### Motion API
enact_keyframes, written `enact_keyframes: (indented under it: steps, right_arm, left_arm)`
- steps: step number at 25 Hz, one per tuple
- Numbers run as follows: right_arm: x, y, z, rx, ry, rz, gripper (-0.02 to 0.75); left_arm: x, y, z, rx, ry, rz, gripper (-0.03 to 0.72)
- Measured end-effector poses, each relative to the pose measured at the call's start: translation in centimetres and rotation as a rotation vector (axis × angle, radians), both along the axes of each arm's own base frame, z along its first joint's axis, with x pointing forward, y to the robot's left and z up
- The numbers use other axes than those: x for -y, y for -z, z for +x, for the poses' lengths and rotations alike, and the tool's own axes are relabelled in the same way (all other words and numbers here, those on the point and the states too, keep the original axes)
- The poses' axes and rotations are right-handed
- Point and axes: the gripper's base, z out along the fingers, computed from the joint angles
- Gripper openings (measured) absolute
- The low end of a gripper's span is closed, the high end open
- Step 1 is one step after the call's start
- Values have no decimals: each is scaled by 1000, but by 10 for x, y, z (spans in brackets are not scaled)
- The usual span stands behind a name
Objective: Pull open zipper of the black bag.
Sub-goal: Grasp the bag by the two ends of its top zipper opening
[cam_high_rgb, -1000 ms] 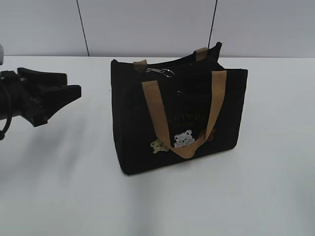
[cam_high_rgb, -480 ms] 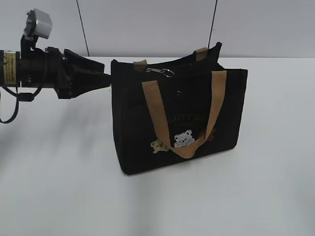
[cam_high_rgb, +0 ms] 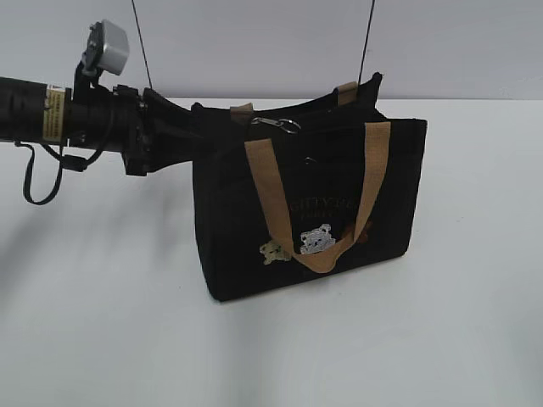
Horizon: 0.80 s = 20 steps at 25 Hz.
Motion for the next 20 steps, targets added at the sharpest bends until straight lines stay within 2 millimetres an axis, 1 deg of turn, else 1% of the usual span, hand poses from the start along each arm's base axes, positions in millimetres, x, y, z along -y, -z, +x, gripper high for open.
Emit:
enact_keyframes:
  steps: [4,8,10,11,12,17,18,20]
  right_arm:
    - [0,0,0,0,0,0,377]
    - [0,0,0,0,0,0,377]
    - [0,0,0,0,0,0,377]
    - [0,0,0,0,0,0,377]
    - [0,0,0,0,0,0,377]
    - [0,0,0,0,0,0,377]
    - [0,0,0,0,0,0,377]
    - [0,0,0,0,0,0,377]
  left_arm:
    - [5,2,0,-5,14,1,425]
    - [5,2,-1,-9,15,-3,423]
    - [5,1,0,-8,14,-4,398]
    - [5,1,0,-6,14,-4,375]
    - [5,1,0,-6,14,-4,333]
    - [5,0,1,-6,10,-9,56]
    - [5,0,1,-6,9,-8,36]
    - [5,0,1,-6,8,-6,36]
